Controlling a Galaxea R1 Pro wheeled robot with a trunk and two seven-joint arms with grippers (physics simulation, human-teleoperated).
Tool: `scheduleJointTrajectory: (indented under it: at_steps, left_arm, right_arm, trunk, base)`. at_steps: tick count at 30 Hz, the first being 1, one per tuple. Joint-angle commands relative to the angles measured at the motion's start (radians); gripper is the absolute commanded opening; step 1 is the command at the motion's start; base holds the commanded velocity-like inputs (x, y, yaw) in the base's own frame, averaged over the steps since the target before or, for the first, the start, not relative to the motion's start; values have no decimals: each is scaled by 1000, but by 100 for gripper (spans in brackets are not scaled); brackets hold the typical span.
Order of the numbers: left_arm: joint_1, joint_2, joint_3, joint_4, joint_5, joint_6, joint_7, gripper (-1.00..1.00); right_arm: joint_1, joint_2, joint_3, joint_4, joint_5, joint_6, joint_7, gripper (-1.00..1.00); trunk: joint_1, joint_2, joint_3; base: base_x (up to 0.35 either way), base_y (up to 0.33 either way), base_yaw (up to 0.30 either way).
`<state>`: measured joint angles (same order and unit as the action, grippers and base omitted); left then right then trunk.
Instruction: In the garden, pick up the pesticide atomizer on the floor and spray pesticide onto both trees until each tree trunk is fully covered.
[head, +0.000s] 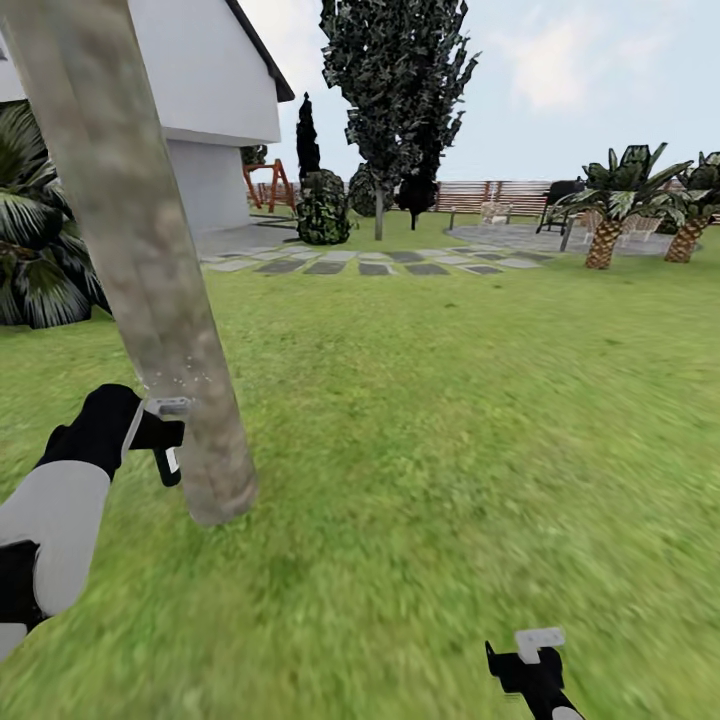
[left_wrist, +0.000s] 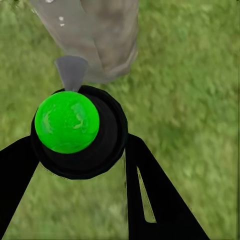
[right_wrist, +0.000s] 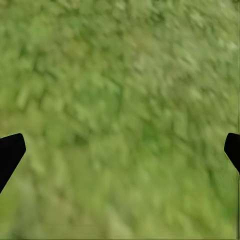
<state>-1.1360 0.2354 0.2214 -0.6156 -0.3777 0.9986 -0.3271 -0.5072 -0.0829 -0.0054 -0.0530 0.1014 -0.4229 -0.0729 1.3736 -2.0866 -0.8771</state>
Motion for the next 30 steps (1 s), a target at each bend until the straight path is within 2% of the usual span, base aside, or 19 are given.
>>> scheduleJointTrajectory:
  at_steps: [1,7,13,17,23,28,30]
  left_arm:
    - [-1,-1,3,-1,-10,3,-9,-100]
    - [-1,0,1,-1,-10,2,-9,-100]
    - [2,2,3,1,-12,1,-9,-100]
    - [49,9,12,2,-10,-1,-9,-100]
    - [53,-19,15,1,-6,0,-10,-100]
    - [54,20,14,4,-10,-1,-9,-100]
    - [55,16,9,5,-8,-2,-9,-100]
  right_arm:
    - [0,0,-1,1,11,-2,-7,100]
    - [-1,1,-1,1,11,-2,-7,100]
    - [-1,2,-1,1,11,-2,-7,100]
    - [-1,2,-1,1,11,-2,-7,100]
    - [-1,2,-1,1,11,-2,-7,100]
    - [-1,2,-1,1,11,-2,-7,100]
    - [-1,2,-1,1,11,-2,-7,100]
  trunk:
    - [0,0,-1]
    - [0,0,-1]
    - [0,0,-1]
    - [0,0,-1]
    - [0,0,-1]
    - [0,0,-1]
    - [0,0,-1]
  base:
    - [211,-221,10]
    - [162,-239,32]
    - [94,-266,247]
    - [83,-271,276]
    - [109,-271,276]
    - [150,-266,233]
    - [178,-246,32]
